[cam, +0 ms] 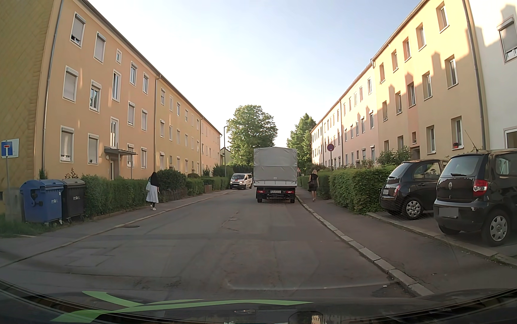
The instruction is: Follow the waypoints while adhering to traffic rules and regulations
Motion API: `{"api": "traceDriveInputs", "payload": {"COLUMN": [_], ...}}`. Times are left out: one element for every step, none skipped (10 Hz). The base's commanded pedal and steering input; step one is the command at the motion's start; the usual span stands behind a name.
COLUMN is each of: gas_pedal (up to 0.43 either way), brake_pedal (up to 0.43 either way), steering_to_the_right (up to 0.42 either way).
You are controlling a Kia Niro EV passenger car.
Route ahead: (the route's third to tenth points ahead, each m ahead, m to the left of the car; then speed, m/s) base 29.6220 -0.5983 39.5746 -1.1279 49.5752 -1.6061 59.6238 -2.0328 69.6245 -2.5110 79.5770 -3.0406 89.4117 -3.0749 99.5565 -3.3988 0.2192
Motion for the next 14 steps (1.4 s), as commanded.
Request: {"api": "traceDriveInputs", "payload": {"gas_pedal": [0.000,0.000,0.000,0.000,0.000,0.000,0.059,0.059,0.067,0.067,0.067,0.067,0.067,0.067], "brake_pedal": [0.000,0.000,0.000,0.000,0.000,0.000,0.000,0.000,0.000,0.000,0.000,0.000,0.000,0.000], "steering_to_the_right": [-0.042,-0.041,-0.040,-0.043,-0.051,-0.066,-0.087,-0.108,-0.130,-0.157,-0.180,-0.197,-0.211,-0.221]}}
